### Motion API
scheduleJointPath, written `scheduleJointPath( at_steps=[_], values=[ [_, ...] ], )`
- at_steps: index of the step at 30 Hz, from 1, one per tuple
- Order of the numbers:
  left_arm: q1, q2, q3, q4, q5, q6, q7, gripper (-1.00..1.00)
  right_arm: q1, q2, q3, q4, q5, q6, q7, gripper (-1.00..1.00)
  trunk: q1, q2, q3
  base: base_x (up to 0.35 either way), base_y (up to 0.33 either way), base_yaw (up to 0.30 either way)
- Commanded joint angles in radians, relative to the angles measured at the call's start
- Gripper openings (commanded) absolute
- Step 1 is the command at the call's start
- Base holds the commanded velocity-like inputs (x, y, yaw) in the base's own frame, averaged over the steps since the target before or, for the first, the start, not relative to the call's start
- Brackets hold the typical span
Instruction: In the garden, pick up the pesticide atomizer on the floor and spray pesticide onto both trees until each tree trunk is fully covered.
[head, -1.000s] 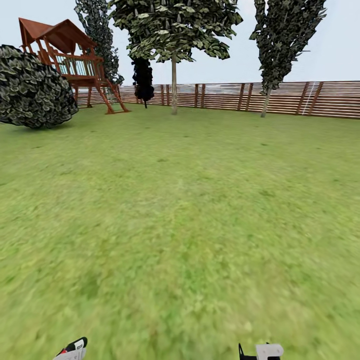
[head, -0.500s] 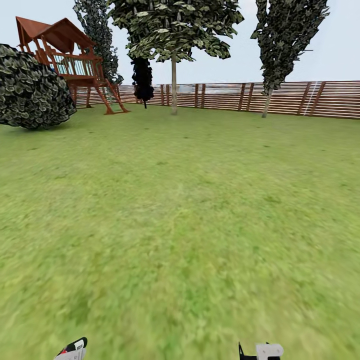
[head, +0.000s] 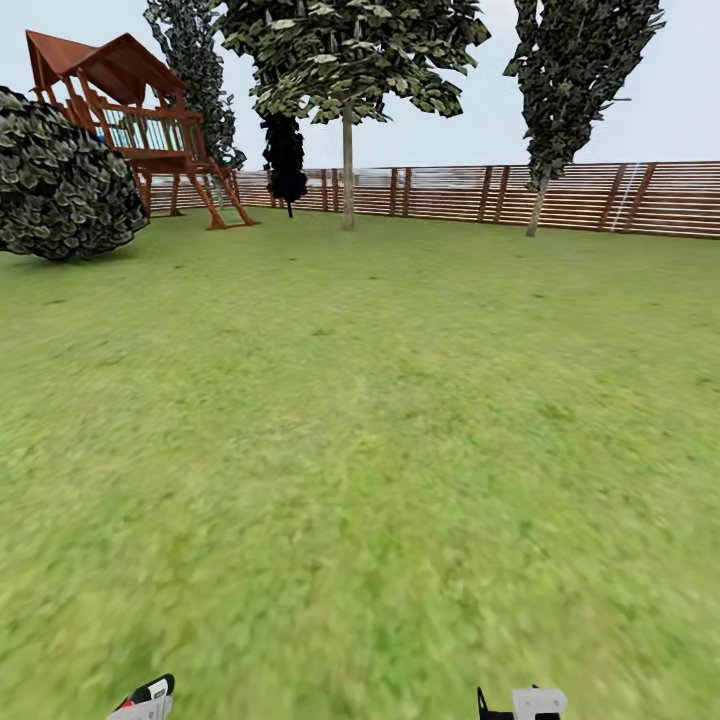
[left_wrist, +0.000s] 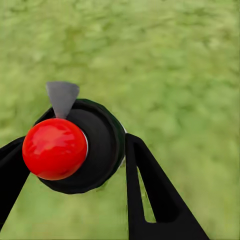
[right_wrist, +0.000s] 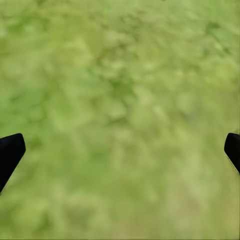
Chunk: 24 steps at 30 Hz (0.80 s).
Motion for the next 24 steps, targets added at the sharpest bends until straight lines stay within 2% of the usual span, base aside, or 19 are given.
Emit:
scheduleJointPath(
  at_steps=[1, 24],
  values=[
    [-0.001, 0.0, 0.004, 0.0, 0.009, -0.002, -0.011, -1.0, 0.0, 0.0, 0.009, 0.0, -0.004, -0.002, -0.005, 1.0, 0.0, 0.0, -0.001, 0.339, 0.0, 0.0],
    [-0.001, -0.001, 0.003, 0.0, 0.009, -0.002, -0.011, -1.0, 0.0, 0.0, 0.009, 0.0, -0.004, -0.002, -0.005, 1.0, 0.0, 0.0, -0.001, 0.339, 0.0, 0.0]
  ],
)
